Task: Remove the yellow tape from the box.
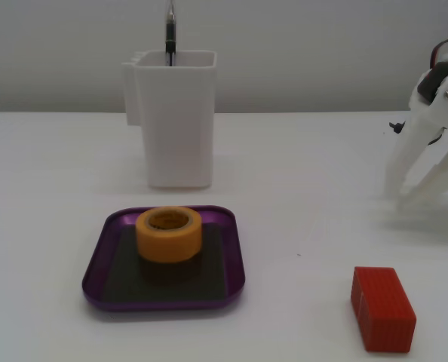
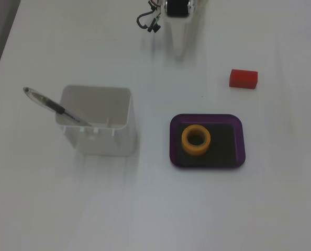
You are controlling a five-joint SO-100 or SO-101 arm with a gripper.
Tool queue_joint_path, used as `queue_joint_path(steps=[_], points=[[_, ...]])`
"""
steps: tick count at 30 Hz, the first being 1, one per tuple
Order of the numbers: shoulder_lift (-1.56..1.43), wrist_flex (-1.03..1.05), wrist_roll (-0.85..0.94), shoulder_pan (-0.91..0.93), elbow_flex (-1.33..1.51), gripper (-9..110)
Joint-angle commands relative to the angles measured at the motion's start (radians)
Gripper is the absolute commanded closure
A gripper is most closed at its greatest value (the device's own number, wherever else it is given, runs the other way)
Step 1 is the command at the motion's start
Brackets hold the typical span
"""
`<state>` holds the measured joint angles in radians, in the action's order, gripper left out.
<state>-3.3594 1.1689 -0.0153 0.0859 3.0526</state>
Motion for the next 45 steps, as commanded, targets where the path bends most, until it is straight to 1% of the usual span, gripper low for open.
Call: queue_joint_path(steps=[1,12,19,21,24,27,29,36,42,45], points=[[-0.084,-0.075,0.005,0.000,-0.095,102],[-0.081,-0.069,0.005,0.000,-0.141,102],[-0.066,-0.075,0.005,0.006,-0.321,102],[-0.063,-0.075,0.008,0.014,-0.371,100],[0.002,-0.063,0.107,0.015,-0.431,97],[0.156,-0.060,0.253,0.009,-0.518,96],[0.299,-0.058,0.288,0.003,-0.589,96],[0.865,0.031,0.299,-0.008,-0.911,96],[1.252,0.078,0.291,-0.129,-1.204,95],[1.417,0.087,0.290,-0.155,-1.350,93]])
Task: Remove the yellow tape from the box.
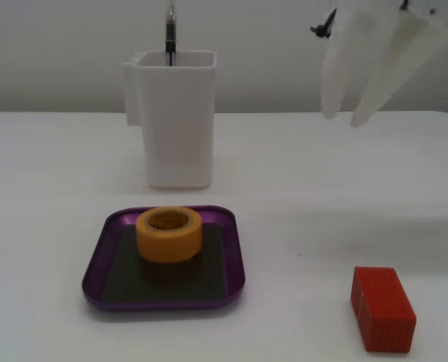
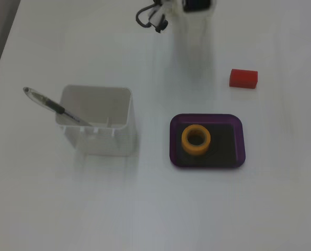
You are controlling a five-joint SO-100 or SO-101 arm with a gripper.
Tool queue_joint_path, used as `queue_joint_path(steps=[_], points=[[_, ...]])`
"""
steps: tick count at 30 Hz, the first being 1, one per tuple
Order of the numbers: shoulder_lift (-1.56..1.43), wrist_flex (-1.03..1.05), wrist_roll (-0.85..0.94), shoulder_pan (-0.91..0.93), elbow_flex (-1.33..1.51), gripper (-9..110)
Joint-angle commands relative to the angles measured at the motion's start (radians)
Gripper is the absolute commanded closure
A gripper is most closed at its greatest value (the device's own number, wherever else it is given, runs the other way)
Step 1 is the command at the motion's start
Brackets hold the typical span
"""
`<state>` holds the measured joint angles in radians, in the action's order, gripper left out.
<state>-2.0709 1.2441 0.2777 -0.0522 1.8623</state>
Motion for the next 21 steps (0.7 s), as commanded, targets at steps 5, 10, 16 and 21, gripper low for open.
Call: queue_joint_path(steps=[5,10,16,21], points=[[0.360,0.032,-0.003,-0.018,-0.365,90],[0.534,0.032,-0.006,-0.017,-0.561,90],[0.738,0.031,-0.044,-0.014,-0.747,90],[0.877,0.031,-0.043,-0.012,-0.867,91]])
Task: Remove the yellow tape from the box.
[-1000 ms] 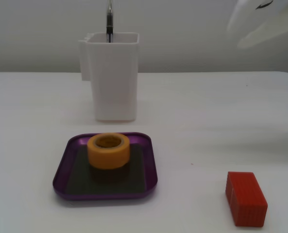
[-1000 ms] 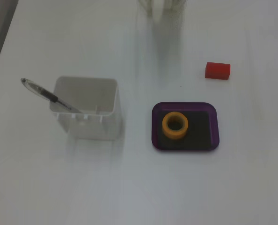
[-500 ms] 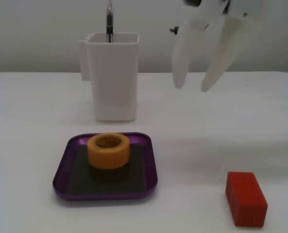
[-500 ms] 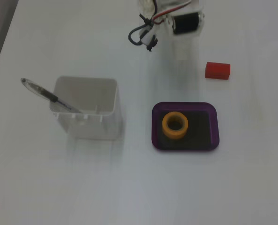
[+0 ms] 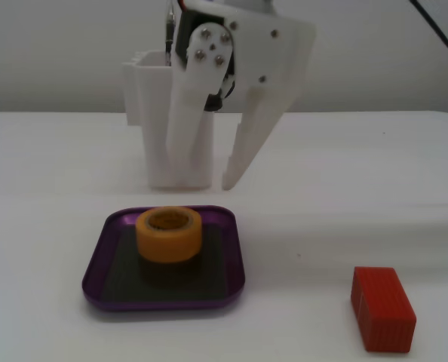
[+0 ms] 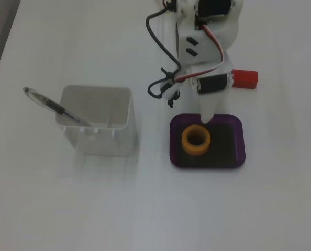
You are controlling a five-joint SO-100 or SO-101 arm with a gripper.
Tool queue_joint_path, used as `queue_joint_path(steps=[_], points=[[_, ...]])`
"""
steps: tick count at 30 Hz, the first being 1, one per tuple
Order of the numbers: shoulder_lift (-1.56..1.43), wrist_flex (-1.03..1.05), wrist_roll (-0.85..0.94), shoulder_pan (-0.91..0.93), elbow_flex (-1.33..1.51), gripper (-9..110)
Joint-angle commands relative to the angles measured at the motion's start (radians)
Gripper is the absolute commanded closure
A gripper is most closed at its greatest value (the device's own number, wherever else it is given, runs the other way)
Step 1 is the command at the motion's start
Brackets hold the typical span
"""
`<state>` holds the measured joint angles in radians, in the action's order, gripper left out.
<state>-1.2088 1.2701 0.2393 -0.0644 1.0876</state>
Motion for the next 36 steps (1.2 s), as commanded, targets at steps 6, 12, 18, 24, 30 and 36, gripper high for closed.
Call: queue_joint_path(steps=[6,12,18,24,30,36], points=[[0.115,0.005,-0.003,0.000,-0.150,91],[0.155,0.003,0.000,0.000,-0.150,91],[0.164,-0.009,0.006,0.000,-0.150,91],[0.166,-0.011,0.008,0.000,-0.149,91],[0.166,-0.048,0.008,0.000,-0.138,93],[0.166,-0.060,0.008,0.002,-0.141,96]])
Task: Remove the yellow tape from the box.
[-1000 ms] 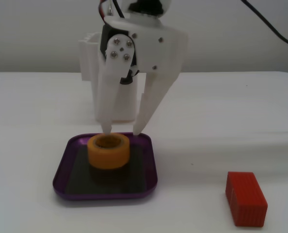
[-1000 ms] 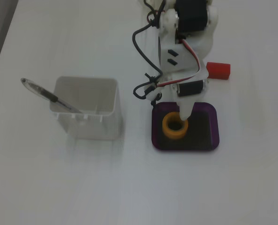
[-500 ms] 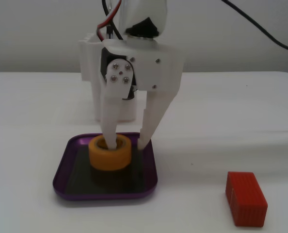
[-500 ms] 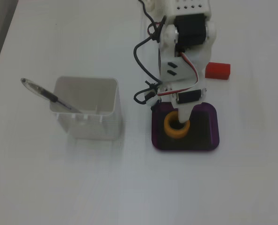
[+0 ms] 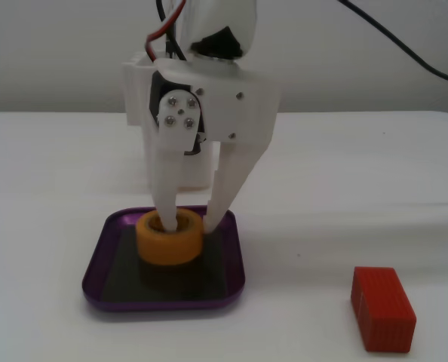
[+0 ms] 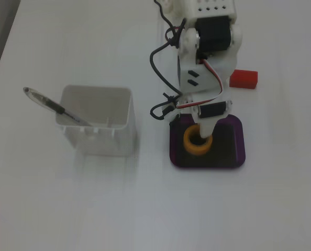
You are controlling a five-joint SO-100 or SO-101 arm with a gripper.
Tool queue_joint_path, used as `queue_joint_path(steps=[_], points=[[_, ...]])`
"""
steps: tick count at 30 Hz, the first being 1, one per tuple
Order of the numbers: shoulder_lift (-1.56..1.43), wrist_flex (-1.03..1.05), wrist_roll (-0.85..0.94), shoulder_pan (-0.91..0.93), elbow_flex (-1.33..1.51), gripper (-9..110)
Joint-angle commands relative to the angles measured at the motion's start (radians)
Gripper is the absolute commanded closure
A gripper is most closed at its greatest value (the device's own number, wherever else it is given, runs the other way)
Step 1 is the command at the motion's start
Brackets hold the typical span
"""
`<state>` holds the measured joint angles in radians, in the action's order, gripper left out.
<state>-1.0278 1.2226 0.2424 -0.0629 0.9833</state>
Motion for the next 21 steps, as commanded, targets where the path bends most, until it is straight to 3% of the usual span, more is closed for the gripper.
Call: queue_joint_path(steps=[1,21], points=[[-0.015,-0.012,0.005,0.000,-0.038,96],[0.058,-0.012,0.002,0.069,-0.044,96]])
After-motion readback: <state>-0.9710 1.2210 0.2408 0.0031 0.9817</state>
